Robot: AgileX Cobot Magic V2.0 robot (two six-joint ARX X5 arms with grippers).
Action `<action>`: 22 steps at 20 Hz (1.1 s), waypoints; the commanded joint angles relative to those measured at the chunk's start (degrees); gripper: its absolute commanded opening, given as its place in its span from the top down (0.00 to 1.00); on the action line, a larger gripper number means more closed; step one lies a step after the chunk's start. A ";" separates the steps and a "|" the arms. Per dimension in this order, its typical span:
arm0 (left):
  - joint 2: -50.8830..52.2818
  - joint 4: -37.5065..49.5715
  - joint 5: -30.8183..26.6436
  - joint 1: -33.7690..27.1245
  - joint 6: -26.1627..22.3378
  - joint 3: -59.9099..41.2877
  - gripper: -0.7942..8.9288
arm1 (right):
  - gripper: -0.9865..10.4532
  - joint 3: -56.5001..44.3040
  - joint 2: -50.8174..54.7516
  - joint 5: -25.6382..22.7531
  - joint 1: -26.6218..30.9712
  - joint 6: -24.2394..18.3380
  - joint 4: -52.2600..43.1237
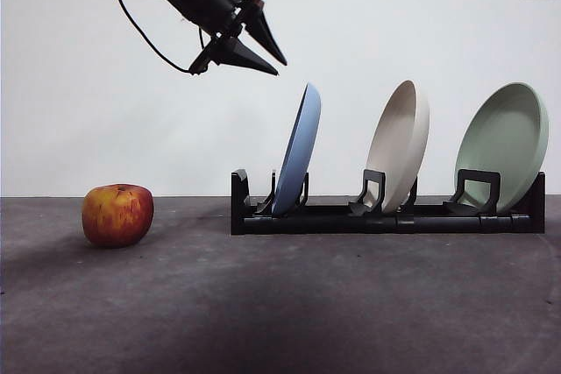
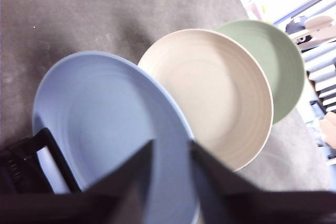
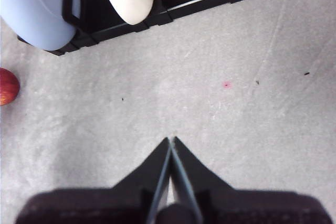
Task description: Take the blue plate from the plate rack,put the plate on the table,take the apple from the table,put the apple in the plate
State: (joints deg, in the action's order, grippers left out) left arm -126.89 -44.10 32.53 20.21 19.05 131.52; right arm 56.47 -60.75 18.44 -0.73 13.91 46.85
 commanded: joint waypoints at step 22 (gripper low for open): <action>-4.48 0.00 -7.87 6.19 -2.89 -0.04 0.93 | 0.91 0.15 -0.17 -0.85 -0.04 -0.70 4.09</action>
State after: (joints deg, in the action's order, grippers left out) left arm -130.89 -44.12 24.73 26.55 17.21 131.59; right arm 56.47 -60.86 17.89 -0.73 13.85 51.03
